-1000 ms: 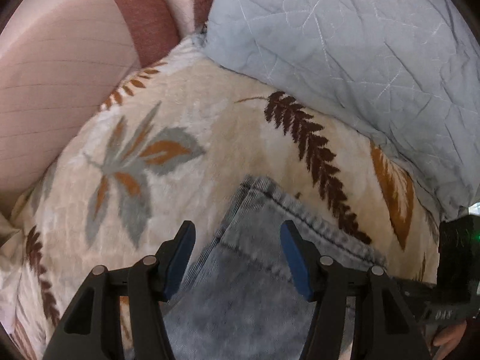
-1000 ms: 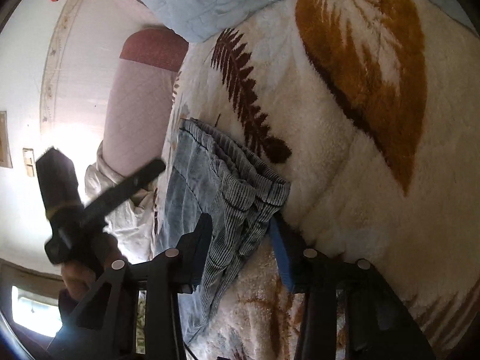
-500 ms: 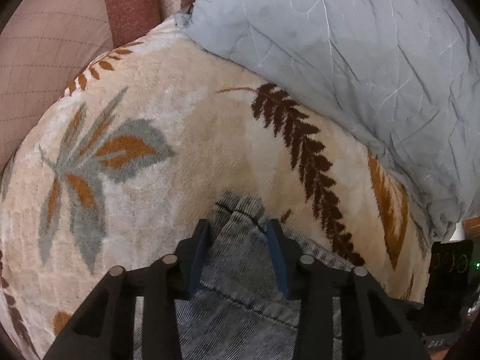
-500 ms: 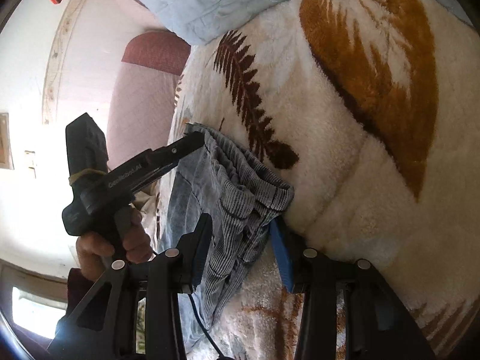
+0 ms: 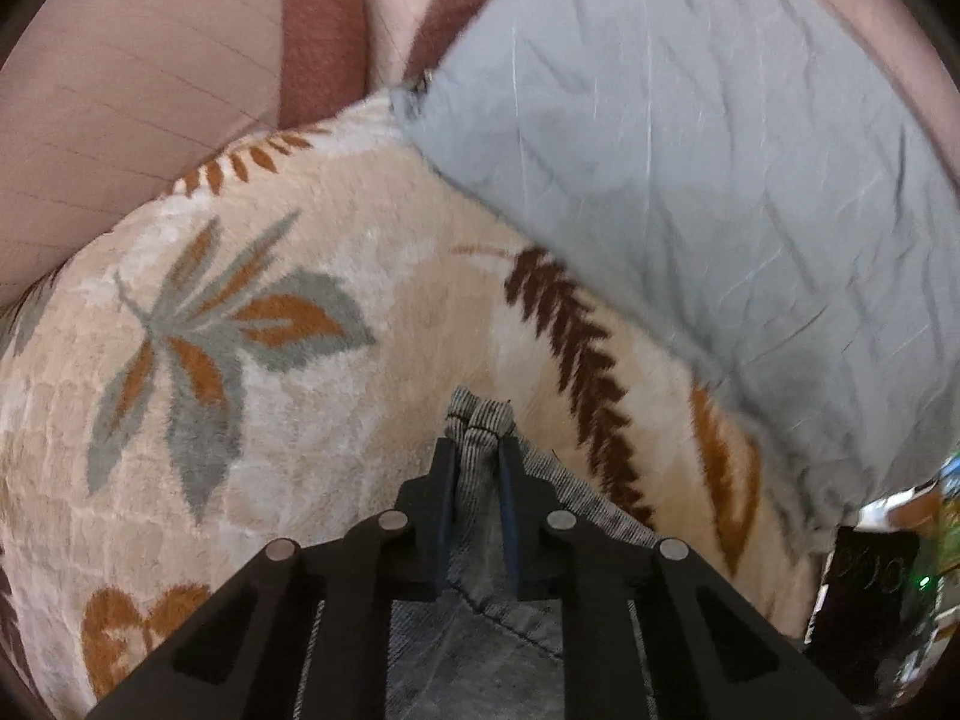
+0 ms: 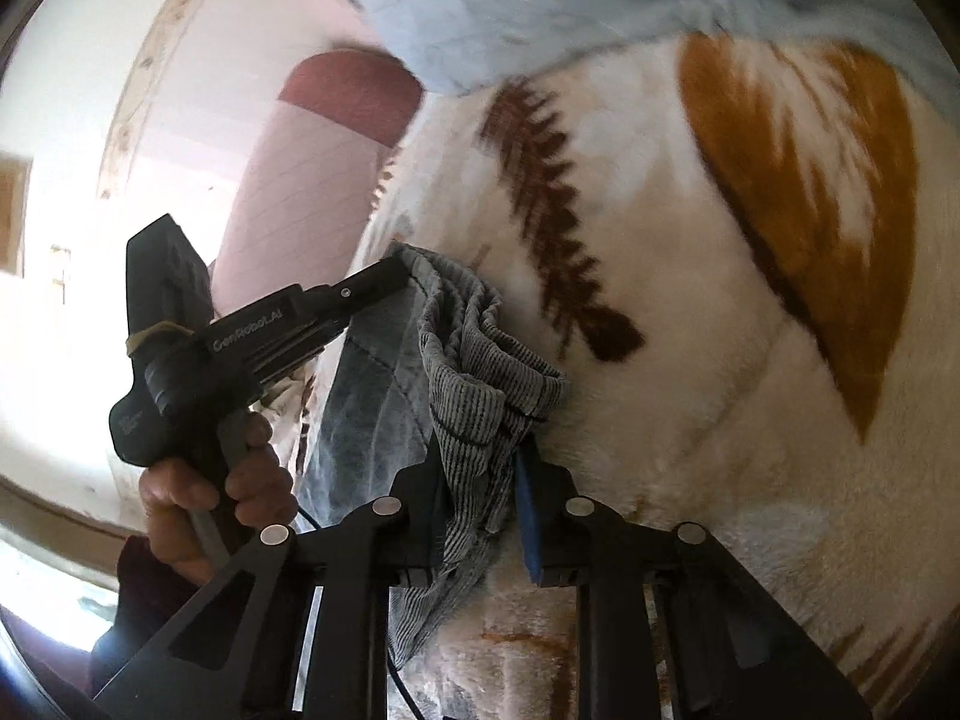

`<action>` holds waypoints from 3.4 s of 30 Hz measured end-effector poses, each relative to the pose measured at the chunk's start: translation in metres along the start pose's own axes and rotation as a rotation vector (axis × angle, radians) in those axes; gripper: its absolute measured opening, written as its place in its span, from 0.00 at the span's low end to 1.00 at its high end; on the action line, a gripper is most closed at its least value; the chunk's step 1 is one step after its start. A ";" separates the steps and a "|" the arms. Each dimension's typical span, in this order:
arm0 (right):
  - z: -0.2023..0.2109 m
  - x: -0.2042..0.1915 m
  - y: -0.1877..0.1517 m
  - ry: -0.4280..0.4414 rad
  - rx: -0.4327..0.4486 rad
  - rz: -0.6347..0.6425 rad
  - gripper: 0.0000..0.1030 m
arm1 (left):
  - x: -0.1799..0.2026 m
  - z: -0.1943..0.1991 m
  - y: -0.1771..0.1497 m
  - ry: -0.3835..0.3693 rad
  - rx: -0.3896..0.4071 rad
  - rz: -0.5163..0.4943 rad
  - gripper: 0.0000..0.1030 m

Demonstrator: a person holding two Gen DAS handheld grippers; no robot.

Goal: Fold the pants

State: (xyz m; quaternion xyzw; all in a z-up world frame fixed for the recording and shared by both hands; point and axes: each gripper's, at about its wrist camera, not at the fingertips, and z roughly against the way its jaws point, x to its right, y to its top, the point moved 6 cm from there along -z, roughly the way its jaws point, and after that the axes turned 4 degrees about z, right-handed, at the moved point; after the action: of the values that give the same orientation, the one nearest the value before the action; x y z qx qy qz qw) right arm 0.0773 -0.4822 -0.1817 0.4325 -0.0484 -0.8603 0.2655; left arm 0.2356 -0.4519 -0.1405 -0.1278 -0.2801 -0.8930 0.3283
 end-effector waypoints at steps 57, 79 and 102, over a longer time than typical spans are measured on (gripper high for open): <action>-0.079 -0.126 -0.137 0.213 -0.378 0.346 0.54 | -0.112 0.145 -0.201 0.253 0.048 0.203 0.14; -0.057 -0.156 -0.167 0.141 -0.333 0.595 0.53 | -0.097 0.235 -0.285 0.661 0.363 0.246 0.87; -0.095 -0.312 -0.264 0.122 -0.262 1.010 0.64 | -0.241 0.372 -0.463 0.823 0.577 0.869 1.00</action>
State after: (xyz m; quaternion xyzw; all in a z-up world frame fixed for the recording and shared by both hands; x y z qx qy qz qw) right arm 0.1925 -0.0871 -0.0993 0.3676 -0.1274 -0.5972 0.7014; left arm 0.1283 0.1801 -0.1310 0.2153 -0.2829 -0.5446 0.7596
